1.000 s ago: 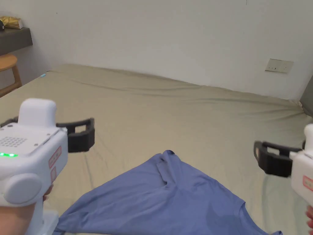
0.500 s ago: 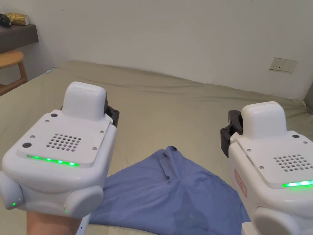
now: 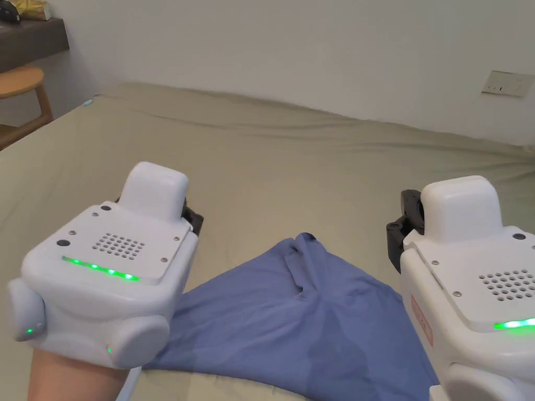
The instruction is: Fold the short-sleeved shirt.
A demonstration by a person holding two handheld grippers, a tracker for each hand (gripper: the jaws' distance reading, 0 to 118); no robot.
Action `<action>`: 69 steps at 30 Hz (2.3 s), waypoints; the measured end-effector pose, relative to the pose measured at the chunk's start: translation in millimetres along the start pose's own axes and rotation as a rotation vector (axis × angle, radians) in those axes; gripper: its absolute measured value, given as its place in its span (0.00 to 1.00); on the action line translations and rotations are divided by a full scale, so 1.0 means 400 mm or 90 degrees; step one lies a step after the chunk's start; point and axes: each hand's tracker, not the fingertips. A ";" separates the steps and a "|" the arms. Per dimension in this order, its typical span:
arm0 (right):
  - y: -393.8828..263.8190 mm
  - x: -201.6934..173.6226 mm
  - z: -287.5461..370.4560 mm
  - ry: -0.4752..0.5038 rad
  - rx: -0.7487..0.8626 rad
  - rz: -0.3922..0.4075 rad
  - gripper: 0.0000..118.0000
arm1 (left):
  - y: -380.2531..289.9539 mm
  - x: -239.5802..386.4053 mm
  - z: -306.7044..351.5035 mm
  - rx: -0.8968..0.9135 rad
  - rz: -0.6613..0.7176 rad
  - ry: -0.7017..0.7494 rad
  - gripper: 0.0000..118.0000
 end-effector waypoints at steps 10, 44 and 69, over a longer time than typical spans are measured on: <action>-0.110 0.058 -0.078 -0.012 -0.092 -0.003 0.02 | -0.405 -0.137 -0.234 -0.366 0.108 0.027 0.94; -0.646 0.146 -0.928 0.179 -0.542 -0.009 0.88 | -0.376 -0.116 -0.226 -0.348 0.171 0.006 0.08; -0.262 0.369 -0.482 0.075 -0.281 -0.021 0.03 | -0.171 -0.131 -0.162 -0.177 0.171 -0.012 0.08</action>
